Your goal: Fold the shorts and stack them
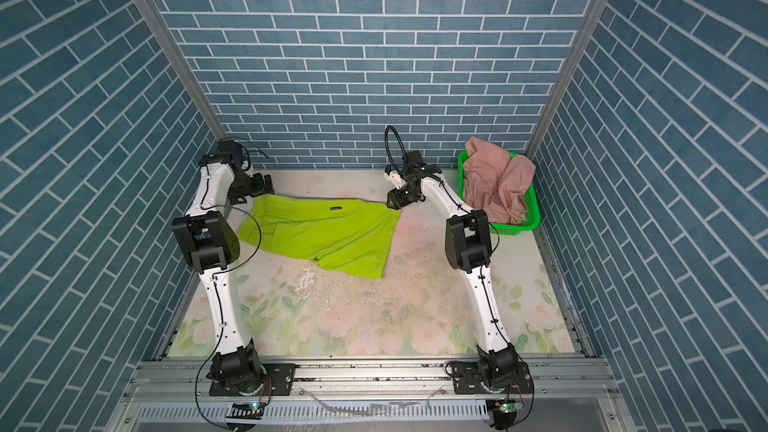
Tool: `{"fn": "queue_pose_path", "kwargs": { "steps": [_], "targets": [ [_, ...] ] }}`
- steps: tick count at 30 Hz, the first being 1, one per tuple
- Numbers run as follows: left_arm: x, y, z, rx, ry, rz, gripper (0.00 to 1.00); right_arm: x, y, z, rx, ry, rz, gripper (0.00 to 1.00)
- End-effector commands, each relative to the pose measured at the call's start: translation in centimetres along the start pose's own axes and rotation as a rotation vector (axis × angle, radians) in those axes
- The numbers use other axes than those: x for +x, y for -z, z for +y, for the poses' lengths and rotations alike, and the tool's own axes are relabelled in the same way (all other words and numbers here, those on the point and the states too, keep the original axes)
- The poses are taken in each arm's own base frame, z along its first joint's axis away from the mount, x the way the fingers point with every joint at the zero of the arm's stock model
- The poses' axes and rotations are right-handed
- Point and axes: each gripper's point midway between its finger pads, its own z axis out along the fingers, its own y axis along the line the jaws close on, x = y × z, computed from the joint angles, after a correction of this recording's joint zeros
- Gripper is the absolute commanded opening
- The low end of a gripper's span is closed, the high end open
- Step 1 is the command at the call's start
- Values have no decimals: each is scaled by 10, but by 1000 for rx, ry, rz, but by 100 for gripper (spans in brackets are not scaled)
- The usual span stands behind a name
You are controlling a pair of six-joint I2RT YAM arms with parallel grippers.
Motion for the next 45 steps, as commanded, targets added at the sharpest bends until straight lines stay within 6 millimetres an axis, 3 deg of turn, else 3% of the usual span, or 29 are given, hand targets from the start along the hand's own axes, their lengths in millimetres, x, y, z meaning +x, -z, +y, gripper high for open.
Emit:
{"fn": "queue_pose_path", "kwargs": {
  "steps": [1,4,8,12,15,20,32,35,38,42,45],
  "targets": [
    [-11,47,-1,22,50,-68,100,-24,46,22,-42,-133,-115,58],
    [-12,68,-10,105,72,-83,100,-7,75,35,-35,-267,-158,61],
    [-19,99,-17,149,67,-134,100,49,90,61,-87,-424,-153,64],
    [-20,123,-15,94,55,-177,100,110,74,102,-111,-501,-75,66],
    [-8,131,-32,141,25,-178,100,139,54,130,-139,-536,-42,67],
    [18,137,-43,168,7,-171,100,156,31,141,-148,-579,-43,68],
    [68,155,-33,146,4,-190,100,165,-9,135,-171,-627,-73,68],
    [77,153,-30,142,1,-201,100,169,-17,138,-152,-619,-73,56],
    [87,152,-23,112,10,-194,100,175,-18,142,-137,-609,-69,36],
    [99,154,-26,143,11,-191,100,189,-5,143,-119,-613,-47,0],
    [109,152,-30,168,10,-163,100,204,18,141,-68,-604,-26,0]
  ]
}}
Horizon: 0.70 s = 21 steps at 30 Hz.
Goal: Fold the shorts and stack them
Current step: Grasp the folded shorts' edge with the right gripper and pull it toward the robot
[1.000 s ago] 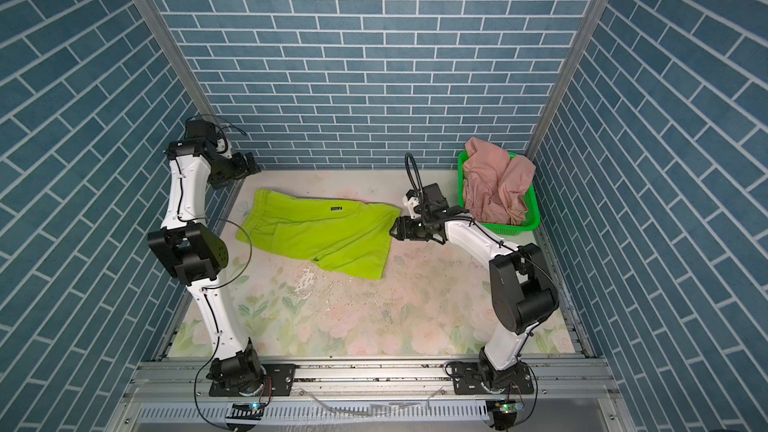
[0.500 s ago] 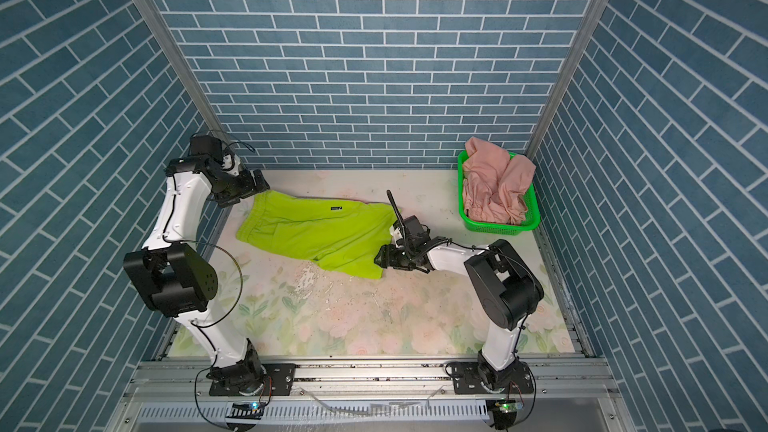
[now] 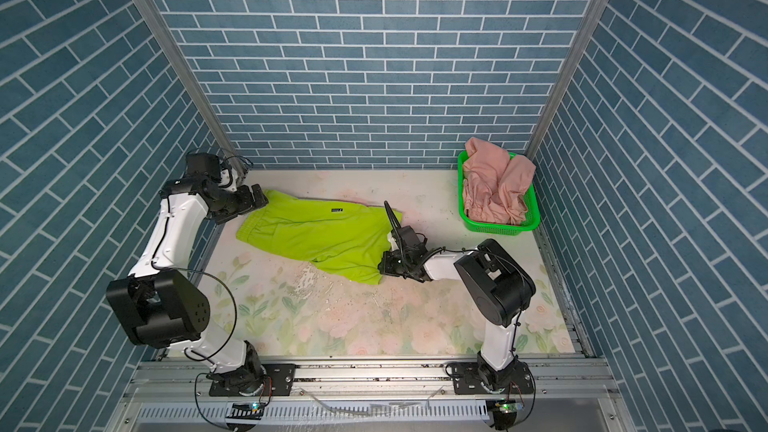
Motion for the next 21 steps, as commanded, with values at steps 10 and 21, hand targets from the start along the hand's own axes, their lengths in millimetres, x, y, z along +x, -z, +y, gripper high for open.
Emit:
{"fn": "queue_pose_path", "kwargs": {
  "steps": [10,21],
  "targets": [
    [47,8,-7,42,5,19,100,83,115,-53,255,-71,82,0],
    [57,-49,-65,155,-180,71,100,78,176,-84,352,-139,-55,61]
  ]
}}
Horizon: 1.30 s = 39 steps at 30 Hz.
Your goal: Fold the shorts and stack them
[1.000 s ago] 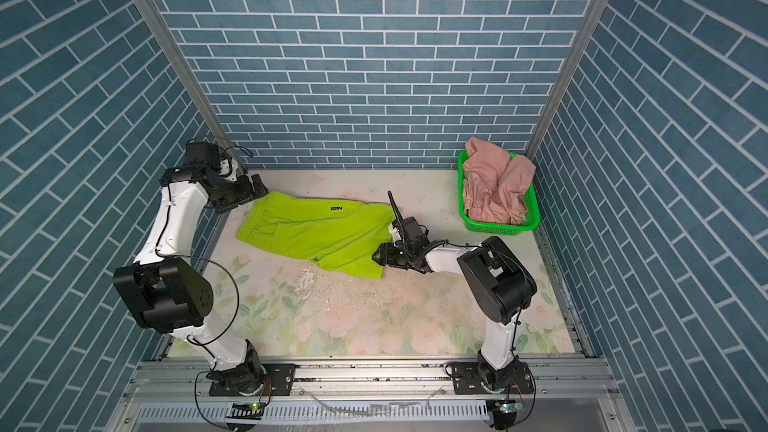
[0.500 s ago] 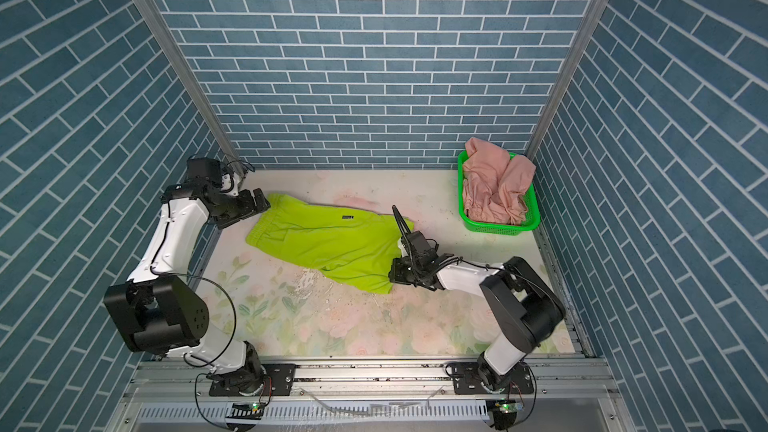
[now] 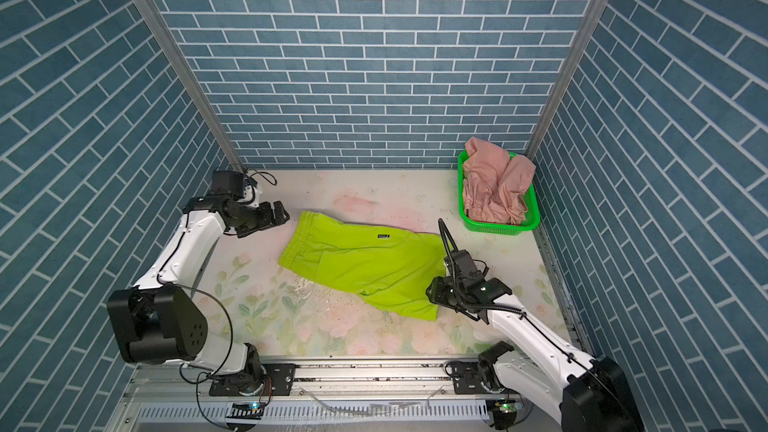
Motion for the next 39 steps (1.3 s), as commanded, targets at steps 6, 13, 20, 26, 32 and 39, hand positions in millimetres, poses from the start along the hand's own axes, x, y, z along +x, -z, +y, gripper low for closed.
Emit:
{"fn": "queue_pose_path", "kwargs": {
  "steps": [6,13,20,26,32,39],
  "targets": [
    [-2,-23,-38,170,0,16,100,-28,41,-5,156,188,-69,63],
    [45,-16,-96,347,-52,32,100,-51,19,57,-51,367,-69,63],
    [53,-62,-101,341,-82,115,100,-58,-6,66,-62,373,-68,63],
    [11,-97,-113,350,-138,87,100,-56,-33,42,45,283,-25,64],
    [-12,-132,-107,289,-183,98,100,-42,-34,13,117,176,11,65],
    [-8,-190,-76,196,-130,184,100,-28,-34,-24,202,35,37,68]
  ]
}}
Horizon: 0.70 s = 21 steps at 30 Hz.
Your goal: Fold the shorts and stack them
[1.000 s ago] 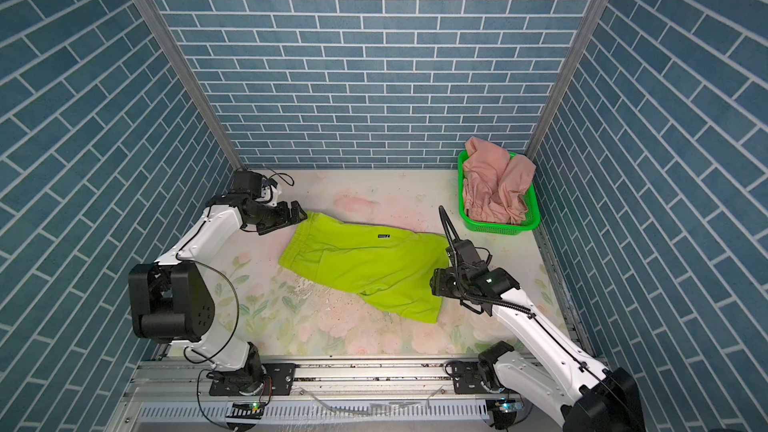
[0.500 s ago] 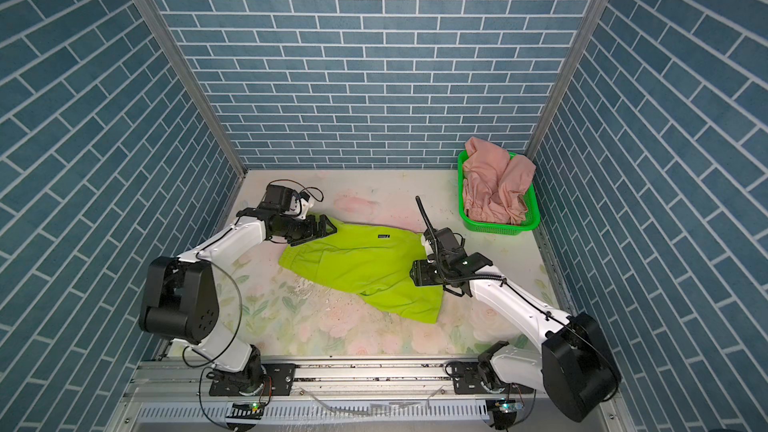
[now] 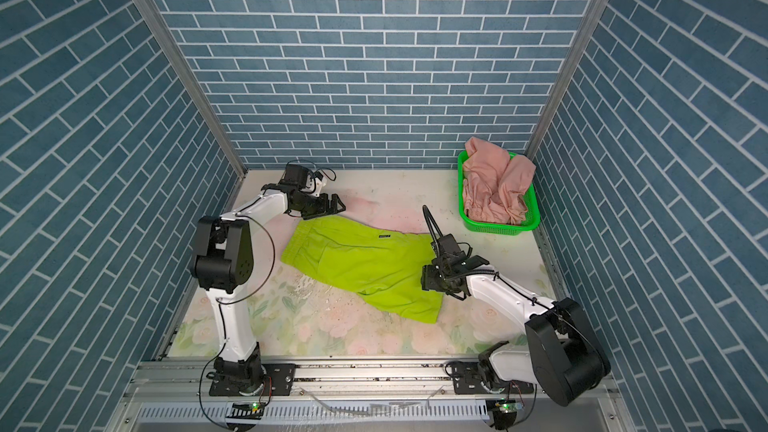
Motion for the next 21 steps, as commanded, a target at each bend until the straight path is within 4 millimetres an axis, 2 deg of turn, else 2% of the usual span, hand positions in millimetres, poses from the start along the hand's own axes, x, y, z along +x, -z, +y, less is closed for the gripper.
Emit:
{"fn": "queue_pose_path", "kwargs": {
  "steps": [1,5,8,12,14,17,21],
  "targets": [
    [16,-19,35,-99,27,77,100,9,4,-12,41,-83,18,68],
    [24,-23,54,-143,41,101,100,6,19,-12,44,-78,-8,68],
    [14,-11,44,-99,46,77,100,3,39,-8,28,-80,-26,68],
    [-6,28,14,-54,37,30,100,23,50,4,-69,-139,25,69],
    [-7,54,5,-77,42,14,100,37,51,3,-88,-179,48,69],
    [9,91,11,-191,64,-1,100,55,52,-8,-81,-235,63,69],
    [48,131,40,-369,124,-20,100,63,49,-10,-113,-279,46,69]
  ]
}}
